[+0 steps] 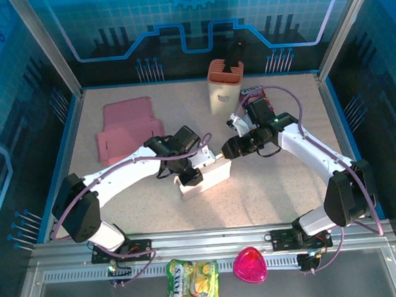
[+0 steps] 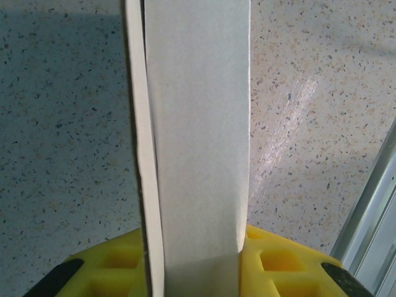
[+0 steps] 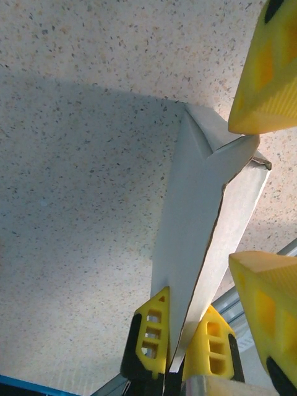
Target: Fold the paper box
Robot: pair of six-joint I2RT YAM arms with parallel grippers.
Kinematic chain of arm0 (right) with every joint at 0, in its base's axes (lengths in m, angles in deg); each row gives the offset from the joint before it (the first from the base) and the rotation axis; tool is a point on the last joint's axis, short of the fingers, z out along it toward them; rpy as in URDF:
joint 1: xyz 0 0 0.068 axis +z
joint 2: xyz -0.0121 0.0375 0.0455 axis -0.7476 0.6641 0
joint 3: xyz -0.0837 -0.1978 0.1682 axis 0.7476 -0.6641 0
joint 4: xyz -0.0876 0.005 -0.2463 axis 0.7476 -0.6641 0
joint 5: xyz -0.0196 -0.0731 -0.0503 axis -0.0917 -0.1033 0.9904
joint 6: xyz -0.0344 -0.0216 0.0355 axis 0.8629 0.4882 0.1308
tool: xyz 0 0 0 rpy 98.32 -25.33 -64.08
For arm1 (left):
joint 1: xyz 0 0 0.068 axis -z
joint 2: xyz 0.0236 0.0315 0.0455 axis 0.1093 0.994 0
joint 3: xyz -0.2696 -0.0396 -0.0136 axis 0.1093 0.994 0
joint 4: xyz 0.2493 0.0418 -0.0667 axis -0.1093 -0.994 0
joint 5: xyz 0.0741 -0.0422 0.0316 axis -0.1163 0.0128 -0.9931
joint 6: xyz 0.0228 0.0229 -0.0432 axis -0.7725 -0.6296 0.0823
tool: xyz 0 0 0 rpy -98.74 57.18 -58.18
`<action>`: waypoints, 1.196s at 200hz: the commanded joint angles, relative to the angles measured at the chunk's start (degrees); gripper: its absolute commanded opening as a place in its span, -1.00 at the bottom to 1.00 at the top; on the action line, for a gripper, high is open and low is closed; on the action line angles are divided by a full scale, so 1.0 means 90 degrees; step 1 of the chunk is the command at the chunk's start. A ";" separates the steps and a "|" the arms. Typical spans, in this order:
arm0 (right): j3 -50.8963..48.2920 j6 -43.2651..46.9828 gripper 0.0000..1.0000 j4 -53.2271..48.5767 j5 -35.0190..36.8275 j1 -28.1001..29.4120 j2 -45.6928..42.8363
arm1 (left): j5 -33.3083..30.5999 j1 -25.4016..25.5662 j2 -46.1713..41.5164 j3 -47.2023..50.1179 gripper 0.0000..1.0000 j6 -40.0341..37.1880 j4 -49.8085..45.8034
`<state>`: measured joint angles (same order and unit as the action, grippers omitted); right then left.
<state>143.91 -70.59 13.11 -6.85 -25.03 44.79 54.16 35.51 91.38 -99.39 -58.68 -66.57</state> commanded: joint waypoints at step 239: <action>0.0660 0.0284 -0.64 -0.0761 0.1393 0.0608 0.0200 | 0.0241 -0.0040 0.0018 -0.0028 -0.48 -0.0002 -0.0180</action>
<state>148.21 -69.23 8.21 3.86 -21.09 45.66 54.62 35.51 91.38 -99.39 -58.64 -66.63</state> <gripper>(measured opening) 0.197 0.264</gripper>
